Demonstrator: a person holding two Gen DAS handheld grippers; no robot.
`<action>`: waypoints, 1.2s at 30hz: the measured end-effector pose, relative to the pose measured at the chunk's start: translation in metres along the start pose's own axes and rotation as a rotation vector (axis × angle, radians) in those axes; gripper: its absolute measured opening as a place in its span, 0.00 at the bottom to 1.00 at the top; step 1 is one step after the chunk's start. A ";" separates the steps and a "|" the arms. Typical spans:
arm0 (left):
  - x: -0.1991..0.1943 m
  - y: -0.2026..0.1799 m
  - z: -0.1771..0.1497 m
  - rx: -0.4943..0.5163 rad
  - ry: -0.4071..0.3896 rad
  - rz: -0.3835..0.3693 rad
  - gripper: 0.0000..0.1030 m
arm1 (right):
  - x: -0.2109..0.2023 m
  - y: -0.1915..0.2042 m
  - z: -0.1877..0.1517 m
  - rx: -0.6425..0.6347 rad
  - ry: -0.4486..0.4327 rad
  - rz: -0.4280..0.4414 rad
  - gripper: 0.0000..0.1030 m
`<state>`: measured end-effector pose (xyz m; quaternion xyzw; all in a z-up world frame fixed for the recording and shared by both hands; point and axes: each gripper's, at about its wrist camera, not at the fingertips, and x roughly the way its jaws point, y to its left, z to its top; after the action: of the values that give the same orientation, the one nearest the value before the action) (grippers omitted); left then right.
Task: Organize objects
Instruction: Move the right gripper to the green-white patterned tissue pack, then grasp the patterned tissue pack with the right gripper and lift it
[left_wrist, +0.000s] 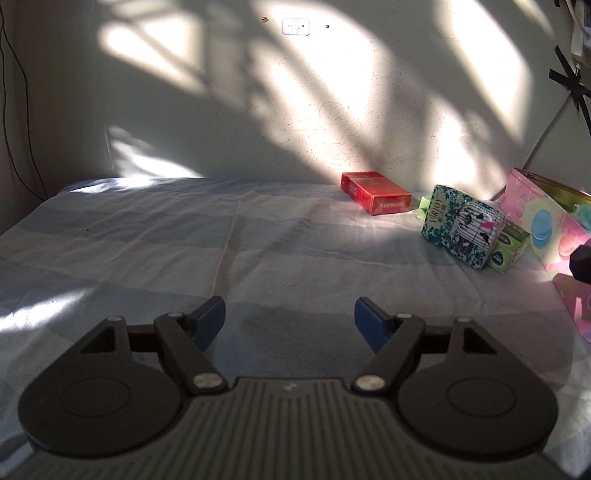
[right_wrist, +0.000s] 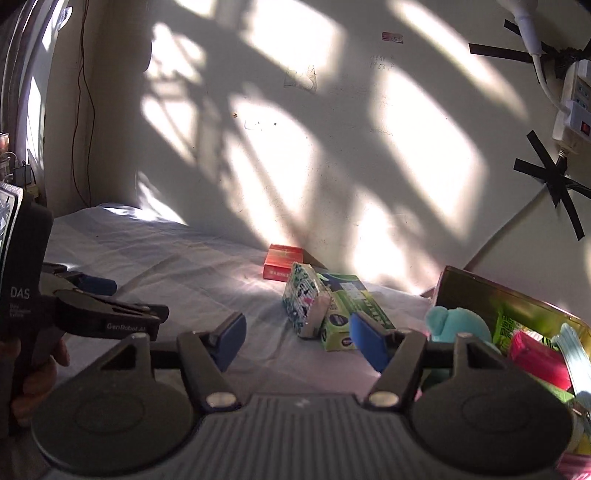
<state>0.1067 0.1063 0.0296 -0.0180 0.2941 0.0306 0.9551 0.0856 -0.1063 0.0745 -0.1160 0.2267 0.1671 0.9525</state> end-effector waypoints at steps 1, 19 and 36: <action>0.002 0.002 0.000 -0.012 0.012 -0.003 0.77 | 0.012 0.000 0.004 0.000 0.010 -0.016 0.61; 0.010 0.008 0.001 -0.024 0.067 -0.048 0.82 | 0.112 -0.008 0.017 0.129 0.148 0.056 0.20; 0.008 0.008 -0.002 -0.022 0.054 -0.053 0.82 | -0.052 0.014 -0.069 -0.083 0.091 0.200 0.51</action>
<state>0.1117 0.1150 0.0236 -0.0370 0.3188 0.0079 0.9471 0.0090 -0.1275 0.0367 -0.1396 0.2730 0.2649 0.9142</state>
